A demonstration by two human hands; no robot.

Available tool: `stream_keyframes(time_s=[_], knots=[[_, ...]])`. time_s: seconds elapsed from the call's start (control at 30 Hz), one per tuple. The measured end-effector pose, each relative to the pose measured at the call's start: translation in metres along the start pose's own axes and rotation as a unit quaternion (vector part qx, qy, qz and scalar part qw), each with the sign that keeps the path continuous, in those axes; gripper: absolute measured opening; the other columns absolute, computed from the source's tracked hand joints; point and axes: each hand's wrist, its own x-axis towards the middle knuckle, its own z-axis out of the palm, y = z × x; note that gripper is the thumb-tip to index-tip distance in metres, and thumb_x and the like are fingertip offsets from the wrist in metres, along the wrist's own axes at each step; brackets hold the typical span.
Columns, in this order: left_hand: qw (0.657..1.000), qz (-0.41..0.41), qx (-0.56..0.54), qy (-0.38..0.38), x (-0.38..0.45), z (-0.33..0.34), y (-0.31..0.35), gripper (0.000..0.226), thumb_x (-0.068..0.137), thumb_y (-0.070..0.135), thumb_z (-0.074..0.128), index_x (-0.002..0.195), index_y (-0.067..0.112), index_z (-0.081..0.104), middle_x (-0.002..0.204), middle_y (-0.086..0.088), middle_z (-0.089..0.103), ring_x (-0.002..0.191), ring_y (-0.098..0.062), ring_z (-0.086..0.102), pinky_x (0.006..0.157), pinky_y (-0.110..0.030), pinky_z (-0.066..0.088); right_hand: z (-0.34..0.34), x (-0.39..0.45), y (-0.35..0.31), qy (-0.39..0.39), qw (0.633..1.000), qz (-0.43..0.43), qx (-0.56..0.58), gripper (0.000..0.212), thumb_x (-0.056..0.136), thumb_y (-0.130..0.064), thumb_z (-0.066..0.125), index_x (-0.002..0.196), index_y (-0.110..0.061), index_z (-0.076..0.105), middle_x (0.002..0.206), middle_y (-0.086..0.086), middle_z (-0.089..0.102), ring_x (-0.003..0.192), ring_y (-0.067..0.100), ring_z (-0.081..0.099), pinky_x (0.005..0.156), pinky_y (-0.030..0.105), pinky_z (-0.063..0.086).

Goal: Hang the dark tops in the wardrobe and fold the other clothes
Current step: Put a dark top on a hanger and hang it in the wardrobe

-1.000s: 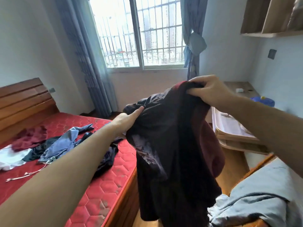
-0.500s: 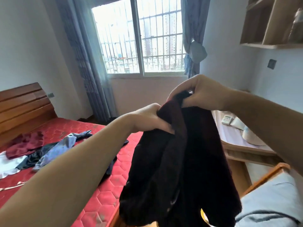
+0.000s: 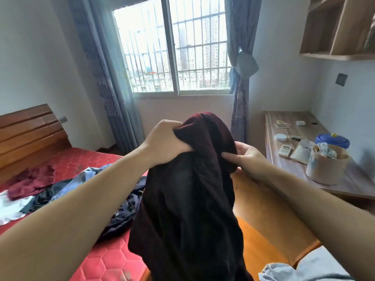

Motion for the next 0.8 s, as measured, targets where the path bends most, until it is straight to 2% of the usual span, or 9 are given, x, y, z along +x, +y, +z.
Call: stream_keyframes(time_s=[0.07, 0.23, 0.33, 0.4, 0.5, 0.6, 0.67, 0.73, 0.8], knots=[[0.997, -0.006, 0.074, 0.037, -0.011, -0.018, -0.019, 0.021, 0.071, 0.023, 0.079, 0.072, 0.027, 0.059, 0.066, 0.012, 0.061, 0.064, -0.010, 0.056, 0.061, -0.028, 0.045, -0.006, 0.012, -0.018, -0.005, 1.000, -0.025, -0.013, 0.015, 0.092, -0.021, 0.064, 0.106, -0.022, 0.071, 0.096, -0.002, 0.076, 0.081, 0.009, 0.072, 0.069, 0.024, 0.057], [0.981, -0.103, 0.162, 0.032, -0.042, -0.032, -0.055, 0.039, 0.077, 0.027, 0.069, 0.105, 0.043, 0.046, 0.081, 0.012, 0.064, 0.078, -0.018, 0.065, 0.075, -0.039, 0.056, 0.025, 0.035, -0.093, -0.043, 0.995, -0.070, -0.063, 0.020, 0.100, -0.024, 0.051, 0.103, -0.030, 0.070, 0.099, -0.012, 0.074, 0.090, 0.009, 0.070, 0.076, 0.023, 0.055], [0.988, -0.120, 0.016, -0.090, -0.055, -0.039, -0.069, 0.058, 0.075, 0.018, 0.078, 0.117, 0.047, 0.053, 0.101, 0.013, 0.071, 0.099, -0.013, 0.067, 0.091, -0.035, 0.054, 0.055, 0.045, -0.129, -0.035, 0.994, -0.096, -0.038, 0.019, 0.097, -0.019, 0.054, 0.092, -0.025, 0.072, 0.085, -0.010, 0.076, 0.077, 0.009, 0.072, 0.062, 0.018, 0.054], [0.968, -0.132, -0.091, -0.193, -0.058, -0.050, -0.071, 0.060, 0.069, 0.016, 0.084, 0.113, 0.048, 0.058, 0.108, 0.020, 0.070, 0.104, -0.002, 0.066, 0.091, -0.026, 0.054, 0.076, 0.048, -0.149, -0.027, 0.996, -0.086, 0.025, 0.012, 0.091, -0.018, 0.062, 0.085, -0.022, 0.071, 0.070, -0.009, 0.074, 0.065, 0.010, 0.071, 0.051, 0.017, 0.052], [0.933, -0.114, -0.140, -0.313, -0.057, -0.070, -0.066, 0.079, 0.060, 0.032, 0.085, 0.122, 0.053, 0.042, 0.122, 0.037, 0.057, 0.117, 0.012, 0.053, 0.094, -0.014, 0.046, 0.100, 0.055, -0.172, -0.056, 0.991, -0.079, 0.092, 0.012, 0.082, -0.016, 0.068, 0.071, -0.018, 0.071, 0.061, -0.005, 0.071, 0.053, 0.011, 0.068, 0.044, 0.017, 0.049], [0.916, -0.102, -0.280, -0.266, -0.050, -0.086, -0.071, 0.072, 0.059, 0.027, 0.076, 0.126, 0.032, 0.050, 0.122, 0.015, 0.067, 0.115, -0.009, 0.062, 0.092, -0.024, 0.051, 0.113, 0.063, -0.195, -0.093, 0.986, -0.101, 0.092, 0.028, 0.079, -0.017, 0.064, 0.052, -0.018, 0.070, 0.059, -0.004, 0.067, 0.051, 0.013, 0.065, 0.046, 0.018, 0.048], [0.932, -0.105, -0.264, -0.224, -0.046, -0.092, -0.070, 0.057, 0.062, 0.023, 0.079, 0.116, 0.019, 0.064, 0.116, -0.004, 0.071, 0.109, -0.021, 0.066, 0.092, -0.033, 0.054, 0.117, 0.065, -0.204, -0.114, 0.984, -0.121, 0.071, 0.029, 0.077, -0.018, 0.063, 0.048, -0.018, 0.069, 0.056, -0.005, 0.066, 0.049, 0.011, 0.064, 0.047, 0.019, 0.048], [0.952, -0.097, -0.237, -0.165, -0.043, -0.095, -0.073, 0.039, 0.063, 0.022, 0.083, 0.101, 0.018, 0.075, 0.105, -0.006, 0.075, 0.099, -0.022, 0.071, 0.084, -0.032, 0.057, 0.121, 0.065, -0.208, -0.077, 0.986, -0.145, 0.025, 0.040, 0.077, -0.017, 0.063, 0.038, -0.010, 0.065, 0.045, -0.006, 0.062, 0.043, 0.006, 0.061, 0.042, 0.021, 0.049], [0.963, -0.081, -0.252, -0.055, -0.041, -0.102, -0.077, 0.028, 0.062, 0.019, 0.085, 0.088, 0.022, 0.079, 0.094, -0.003, 0.077, 0.088, -0.020, 0.074, 0.074, -0.026, 0.058, 0.120, 0.069, -0.205, -0.018, 0.986, -0.160, -0.035, 0.049, 0.080, -0.016, 0.062, 0.032, -0.009, 0.061, 0.039, -0.008, 0.058, 0.044, 0.005, 0.060, 0.042, 0.023, 0.050]])
